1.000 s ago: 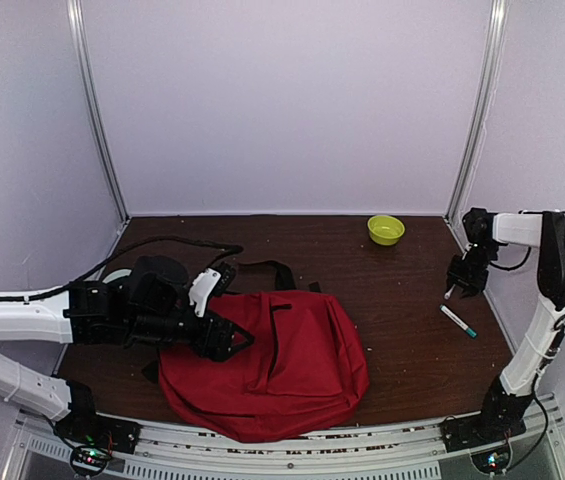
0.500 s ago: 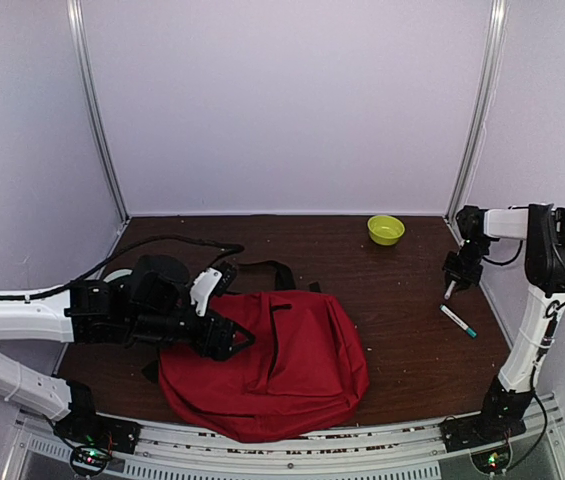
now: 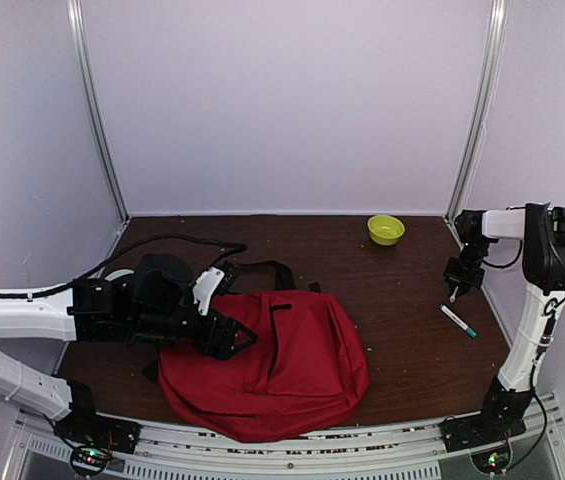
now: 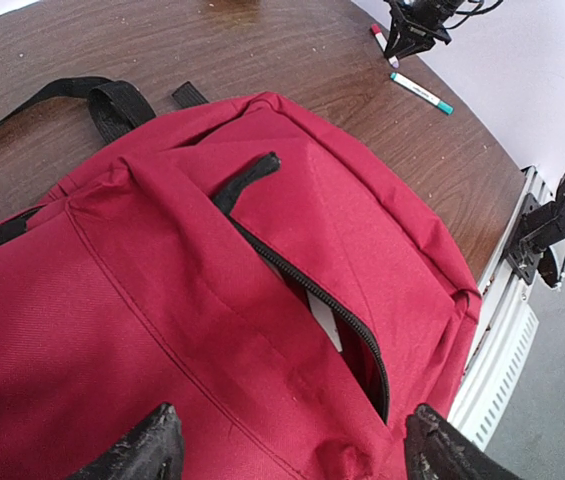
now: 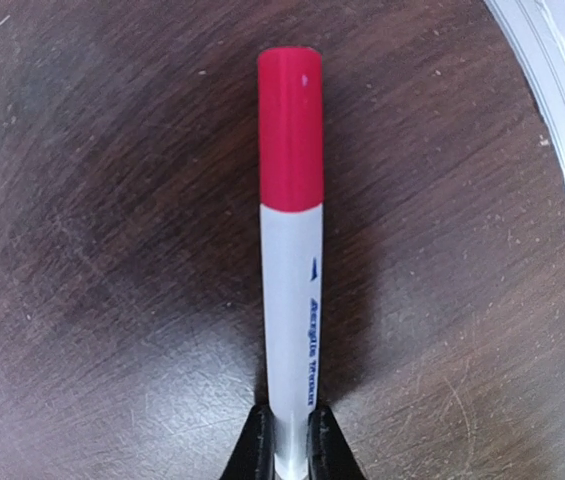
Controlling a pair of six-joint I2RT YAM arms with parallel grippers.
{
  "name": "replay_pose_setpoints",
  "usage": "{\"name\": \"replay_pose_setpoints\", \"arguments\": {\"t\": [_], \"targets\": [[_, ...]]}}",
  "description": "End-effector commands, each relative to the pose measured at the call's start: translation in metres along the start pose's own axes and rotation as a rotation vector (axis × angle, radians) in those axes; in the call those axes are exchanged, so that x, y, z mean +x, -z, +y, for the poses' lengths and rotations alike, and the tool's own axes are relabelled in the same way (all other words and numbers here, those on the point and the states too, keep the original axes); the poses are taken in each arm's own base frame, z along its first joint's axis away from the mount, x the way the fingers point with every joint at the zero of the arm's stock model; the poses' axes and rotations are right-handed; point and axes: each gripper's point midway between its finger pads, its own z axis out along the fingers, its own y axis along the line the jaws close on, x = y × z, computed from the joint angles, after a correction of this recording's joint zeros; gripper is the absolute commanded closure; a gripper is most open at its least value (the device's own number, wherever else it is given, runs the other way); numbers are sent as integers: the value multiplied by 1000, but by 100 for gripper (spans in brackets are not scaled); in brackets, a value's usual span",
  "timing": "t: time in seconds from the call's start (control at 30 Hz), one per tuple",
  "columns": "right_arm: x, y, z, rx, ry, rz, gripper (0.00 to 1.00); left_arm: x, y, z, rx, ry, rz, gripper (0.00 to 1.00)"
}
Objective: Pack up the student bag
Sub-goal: Pick up the pen from the corner of the board, then pass from the right arm to the left
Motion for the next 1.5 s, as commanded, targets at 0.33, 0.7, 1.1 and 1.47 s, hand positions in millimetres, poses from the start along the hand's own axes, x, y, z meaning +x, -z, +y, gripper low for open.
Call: {"name": "replay_pose_setpoints", "arguments": {"t": [0.33, 0.7, 1.1, 1.47], "targets": [[34, 7, 9, -101, 51, 44, 100, -10, 13, -5, 21, 4, -52, 22], [55, 114, 99, -368, 315, -159, 100, -16, 15, -6, 14, -7, -56, 22], [137, 220, 181, -555, 734, -451, 100, -20, 30, -3, 1, -6, -93, 22], [226, 273, 207, -744, 1060, -735, 100, -23, 34, -5, 21, -21, -112, 20]]}}
